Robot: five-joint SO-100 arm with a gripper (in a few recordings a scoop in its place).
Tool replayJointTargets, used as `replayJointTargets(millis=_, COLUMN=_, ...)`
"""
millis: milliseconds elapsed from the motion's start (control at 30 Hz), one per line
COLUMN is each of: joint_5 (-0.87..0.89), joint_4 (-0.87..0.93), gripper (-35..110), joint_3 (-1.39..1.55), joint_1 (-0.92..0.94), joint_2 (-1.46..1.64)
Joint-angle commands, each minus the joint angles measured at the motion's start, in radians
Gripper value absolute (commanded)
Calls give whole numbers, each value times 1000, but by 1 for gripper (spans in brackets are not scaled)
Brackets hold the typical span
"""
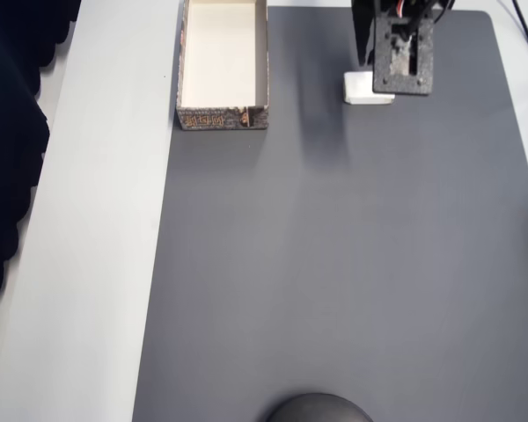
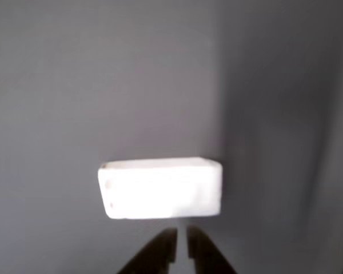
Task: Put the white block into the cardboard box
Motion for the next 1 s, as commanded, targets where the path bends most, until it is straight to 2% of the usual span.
replayJointTargets(millis=0, joint_5=6, joint_4=-29, gripper=-2, joint_3=-63, joint_1=-25, joint_2=0)
replayJointTargets(millis=467, joint_5=77, joint_4=-31, gripper=-2, joint_3=-58, joint_1=-40, joint_2=-6)
replayJointTargets(millis=600, joint_5=252, joint_4=-46, gripper=-2, joint_3=-60, joint_1=-40, joint_2=-8)
replayJointTargets(millis=733, joint_5=617, joint_4=-75, gripper=-2, joint_3=-67, joint_1=-35, joint_2=-11)
replayJointTargets(millis=967, joint_5=775, joint_4=-81, gripper=-2, joint_3=-67, joint_1=-25, joint_2=-12)
